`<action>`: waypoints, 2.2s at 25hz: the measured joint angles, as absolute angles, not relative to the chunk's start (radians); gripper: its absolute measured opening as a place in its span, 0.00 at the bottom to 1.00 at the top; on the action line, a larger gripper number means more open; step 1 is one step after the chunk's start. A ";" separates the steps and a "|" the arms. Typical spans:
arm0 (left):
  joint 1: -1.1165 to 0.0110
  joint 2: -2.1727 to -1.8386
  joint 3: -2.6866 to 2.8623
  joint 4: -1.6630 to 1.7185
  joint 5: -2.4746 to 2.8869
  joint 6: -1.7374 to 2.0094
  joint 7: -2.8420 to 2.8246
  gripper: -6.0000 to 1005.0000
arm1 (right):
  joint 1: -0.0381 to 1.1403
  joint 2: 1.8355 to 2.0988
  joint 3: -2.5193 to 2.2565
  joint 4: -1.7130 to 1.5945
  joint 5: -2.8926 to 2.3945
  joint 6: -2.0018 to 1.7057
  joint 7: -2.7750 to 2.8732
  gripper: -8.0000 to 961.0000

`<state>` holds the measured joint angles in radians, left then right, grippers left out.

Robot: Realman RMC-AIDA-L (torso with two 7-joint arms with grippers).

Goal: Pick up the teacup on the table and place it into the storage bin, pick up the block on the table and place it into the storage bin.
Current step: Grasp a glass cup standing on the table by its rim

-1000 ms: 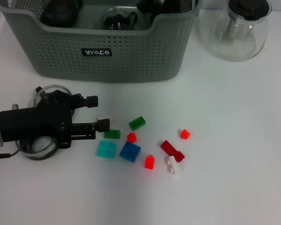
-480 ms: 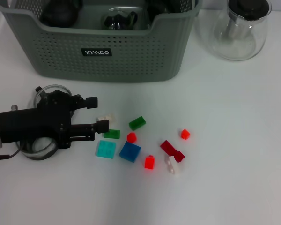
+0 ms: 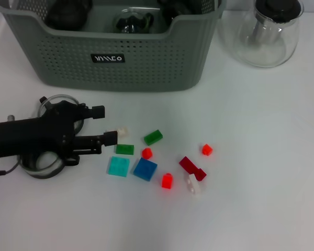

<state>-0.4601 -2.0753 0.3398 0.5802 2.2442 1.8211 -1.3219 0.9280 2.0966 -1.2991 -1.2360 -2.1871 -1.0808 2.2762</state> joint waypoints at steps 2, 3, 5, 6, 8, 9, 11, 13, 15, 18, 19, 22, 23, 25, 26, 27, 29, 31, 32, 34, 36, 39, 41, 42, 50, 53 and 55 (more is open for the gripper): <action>-0.459 -2.072 0.326 0.594 2.244 1.824 -1.332 0.88 | 0.887 2.097 -1.281 -1.274 -2.119 -1.130 2.230 0.97; -0.459 -2.069 0.322 0.598 2.244 1.824 -1.336 0.88 | 0.862 2.097 -1.272 -1.296 -2.077 -1.161 2.200 0.97; -0.457 -2.062 0.309 0.613 2.246 1.824 -1.353 0.88 | 0.812 2.097 -1.251 -1.331 -1.988 -1.230 2.135 0.97; -0.455 -2.058 0.304 0.626 2.248 1.826 -1.369 0.88 | 0.792 2.097 -1.241 -1.342 -1.950 -1.264 2.108 0.97; -0.450 -2.052 0.299 0.653 2.251 1.830 -1.393 0.88 | 0.748 2.096 -1.212 -1.354 -1.873 -1.356 2.046 0.97; -0.444 -2.050 0.299 0.681 2.252 1.835 -1.415 0.88 | 0.732 2.096 -1.198 -1.351 -1.845 -1.399 2.020 0.97; -0.433 -2.049 0.298 0.737 2.255 1.841 -1.447 0.88 | 0.705 2.094 -1.171 -1.332 -1.817 -1.471 1.976 0.96; -0.411 -2.048 0.299 0.866 2.275 1.853 -1.524 0.88 | 0.685 2.093 -1.153 -1.300 -1.812 -1.523 1.945 0.96; -0.405 -2.048 0.300 0.918 2.293 1.863 -1.555 0.88 | 0.672 2.093 -1.145 -1.261 -1.812 -1.547 1.924 0.96; -0.396 -2.045 0.299 1.055 2.352 1.903 -1.642 0.88 | 0.666 2.092 -1.143 -1.197 -1.817 -1.562 1.883 0.96; -0.396 -2.045 0.301 1.101 2.377 1.923 -1.671 0.88 | 0.667 2.092 -1.145 -1.173 -1.820 -1.563 1.866 0.96; -0.402 -2.048 0.314 1.182 2.447 1.960 -1.738 0.88 | 0.680 2.090 -1.148 -1.105 -1.830 -1.564 1.823 0.96; -0.406 -2.049 0.321 1.197 2.467 1.968 -1.758 0.88 | 0.685 2.089 -1.148 -1.086 -1.832 -1.563 1.813 0.96; -0.417 -2.051 0.355 1.229 2.523 1.977 -1.825 0.88 | 0.695 2.089 -1.145 -1.045 -1.834 -1.559 1.794 0.96; -0.420 -2.052 0.367 1.236 2.536 1.977 -1.841 0.88 | 0.699 2.088 -1.144 -1.031 -1.834 -1.557 1.787 0.96; -0.423 -2.054 0.380 1.242 2.550 1.972 -1.863 0.88 | 0.702 2.088 -1.143 -1.019 -1.834 -1.555 1.782 0.96; -0.433 -2.056 0.405 1.250 2.577 1.952 -1.913 0.88 | 0.707 2.088 -1.142 -1.002 -1.834 -1.552 1.775 0.96; -0.443 -2.057 0.420 1.251 2.594 1.944 -1.944 0.88 | 0.709 2.088 -1.142 -0.996 -1.834 -1.550 1.774 0.96; -0.451 -2.057 0.430 1.252 2.603 1.941 -1.961 0.88 | 0.709 2.088 -1.142 -0.995 -1.834 -1.549 1.774 0.96; -0.468 -2.058 0.461 1.257 2.635 1.931 -2.007 0.88 | 0.709 2.088 -1.141 -0.994 -1.834 -1.548 1.774 0.96; -0.481 -2.059 0.499 1.261 2.668 1.915 -2.043 0.88 | 0.709 2.088 -1.141 -0.992 -1.834 -1.547 1.773 0.96; -0.496 -2.062 0.567 1.263 2.712 1.885 -2.090 0.87 | 0.709 2.088 -1.140 -0.990 -1.834 -1.547 1.773 0.96; -0.508 -2.066 0.617 1.262 2.741 1.859 -2.117 0.87 | 0.708 2.088 -1.140 -0.990 -1.834 -1.548 1.773 0.96; -0.512 -2.068 0.633 1.261 2.749 1.851 -2.123 0.87 | 0.708 2.088 -1.140 -0.989 -1.834 -1.548 1.773 0.96; -0.537 -2.103 0.745 1.248 2.839 1.755 -2.180 0.82 | 0.700 2.091 -1.140 -0.988 -1.833 -1.548 1.770 0.96; -0.543 -2.115 0.763 1.246 2.850 1.738 -2.183 0.80 | 0.698 2.091 -1.140 -0.986 -1.833 -1.547 1.770 0.96; -0.545 -2.121 0.771 1.245 2.854 1.726 -2.186 0.80 | 0.698 2.091 -1.140 -0.985 -1.833 -1.547 1.770 0.96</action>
